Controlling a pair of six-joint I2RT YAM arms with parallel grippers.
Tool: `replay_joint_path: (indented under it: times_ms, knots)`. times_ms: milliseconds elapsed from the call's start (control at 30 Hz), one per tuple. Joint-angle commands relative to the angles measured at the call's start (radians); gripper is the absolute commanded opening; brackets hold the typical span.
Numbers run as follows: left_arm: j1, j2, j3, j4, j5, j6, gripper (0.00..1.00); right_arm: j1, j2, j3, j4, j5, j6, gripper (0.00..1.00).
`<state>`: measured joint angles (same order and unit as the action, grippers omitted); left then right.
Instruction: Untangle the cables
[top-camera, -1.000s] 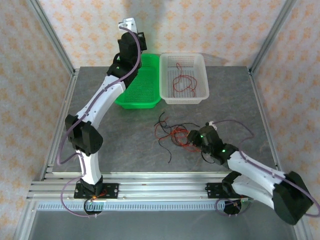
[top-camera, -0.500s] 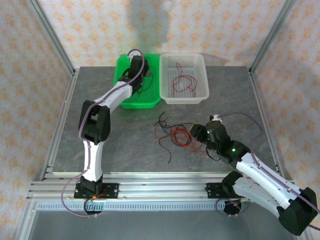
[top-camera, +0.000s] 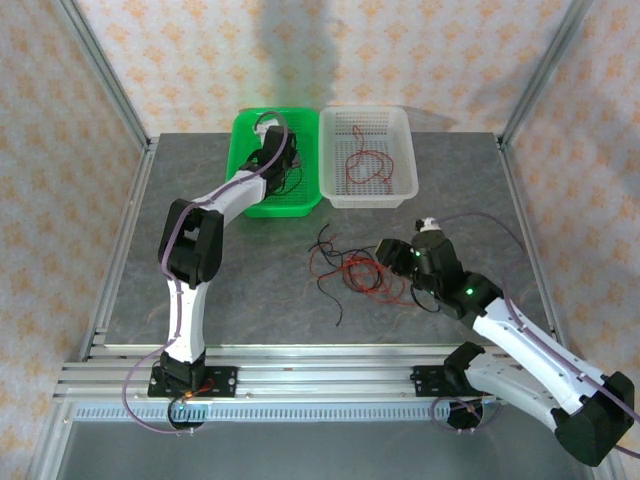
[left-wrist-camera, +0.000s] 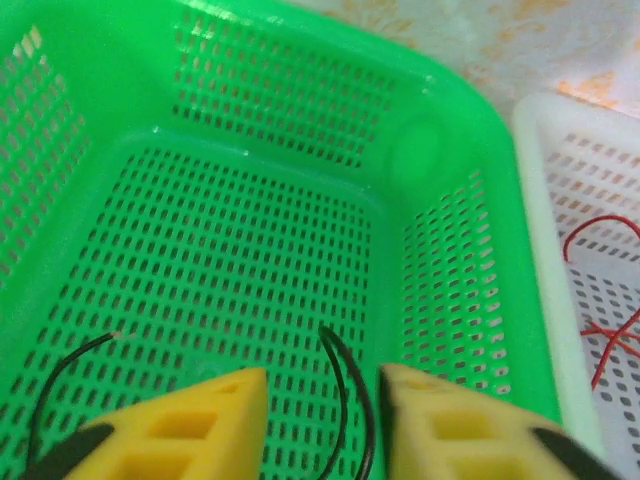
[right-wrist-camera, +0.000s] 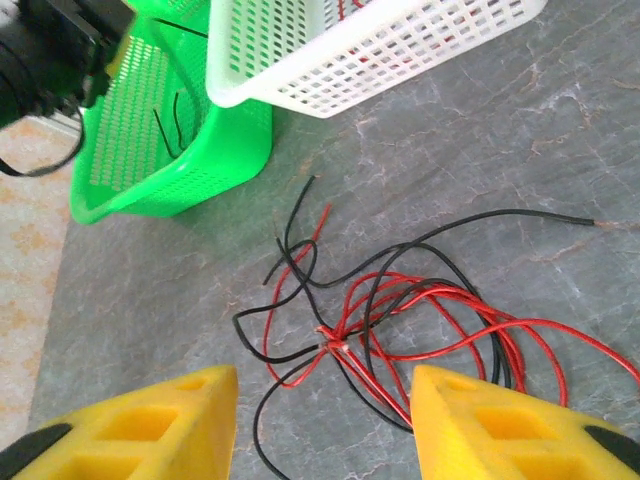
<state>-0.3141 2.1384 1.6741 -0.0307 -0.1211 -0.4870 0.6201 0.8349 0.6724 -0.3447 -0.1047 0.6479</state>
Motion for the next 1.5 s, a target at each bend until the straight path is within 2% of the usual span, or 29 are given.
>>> replay_joint_path:
  times_ms: [0,133,333,433,633,733,867,1067,1233,1467]
  knots:
    - [-0.005,-0.054,-0.030,-0.015,0.028,-0.031,0.45,-0.009,-0.007,0.047,0.002,-0.027,-0.022,0.49]
    - [-0.005,-0.127,-0.094,0.057,0.075,-0.021,0.65,-0.013,-0.021,0.052,0.019,-0.055,-0.016,0.49]
    - [-0.005,-0.239,-0.143,0.115,0.120,0.000,0.71,-0.013,-0.050,0.046,0.023,-0.068,-0.003,0.49]
    - [-0.006,-0.304,-0.177,0.150,0.140,0.003,0.77,-0.014,-0.060,0.039,0.021,-0.067,-0.001,0.49]
    - [-0.005,-0.388,-0.209,0.167,0.164,-0.006,0.99,-0.013,-0.069,0.022,0.022,-0.076,0.004,0.50]
    - [-0.005,-0.429,-0.220,0.161,0.172,-0.009,0.99,-0.013,-0.069,0.010,0.025,-0.081,0.003,0.51]
    - [-0.007,-0.492,-0.255,0.141,0.175,-0.012,0.99,-0.014,-0.059,0.003,0.014,-0.083,-0.005,0.57]
    - [-0.008,-0.618,-0.399,0.127,0.202,-0.054,0.99,-0.007,0.021,0.030,-0.031,-0.097,-0.049,0.58]
    - [-0.031,-0.781,-0.569,0.109,0.177,-0.093,0.99,0.028,0.158,0.077,-0.024,-0.094,-0.090,0.58]
    - [-0.100,-0.939,-0.686,-0.011,0.134,-0.143,0.99,0.112,0.399,0.230,-0.054,-0.057,-0.229,0.58]
